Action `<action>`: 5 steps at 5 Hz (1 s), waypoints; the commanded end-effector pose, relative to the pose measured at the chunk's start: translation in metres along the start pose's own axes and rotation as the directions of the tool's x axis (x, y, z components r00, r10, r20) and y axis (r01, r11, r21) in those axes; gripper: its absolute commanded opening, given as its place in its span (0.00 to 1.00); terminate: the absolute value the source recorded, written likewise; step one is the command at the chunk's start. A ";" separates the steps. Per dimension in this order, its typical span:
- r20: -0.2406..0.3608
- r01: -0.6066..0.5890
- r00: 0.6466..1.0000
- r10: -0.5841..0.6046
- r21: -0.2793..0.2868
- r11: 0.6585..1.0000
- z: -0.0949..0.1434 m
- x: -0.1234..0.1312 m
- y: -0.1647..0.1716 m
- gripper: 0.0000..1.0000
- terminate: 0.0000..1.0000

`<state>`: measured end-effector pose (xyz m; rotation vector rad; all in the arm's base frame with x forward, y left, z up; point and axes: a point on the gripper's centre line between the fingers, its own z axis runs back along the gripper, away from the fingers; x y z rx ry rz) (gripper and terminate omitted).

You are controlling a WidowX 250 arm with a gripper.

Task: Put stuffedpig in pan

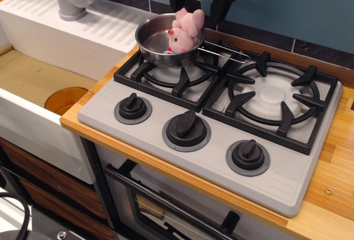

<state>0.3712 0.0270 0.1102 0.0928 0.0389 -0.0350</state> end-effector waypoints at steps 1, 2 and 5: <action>0.131 0.000 0.991 0.002 -0.015 1.000 0.037 0.000 -0.005 1.00 0.00; 0.132 -0.003 0.991 0.011 -0.057 0.998 0.036 0.000 -0.010 1.00 0.00; 0.111 -0.005 0.994 0.007 -0.017 1.000 0.035 0.006 -0.013 1.00 1.00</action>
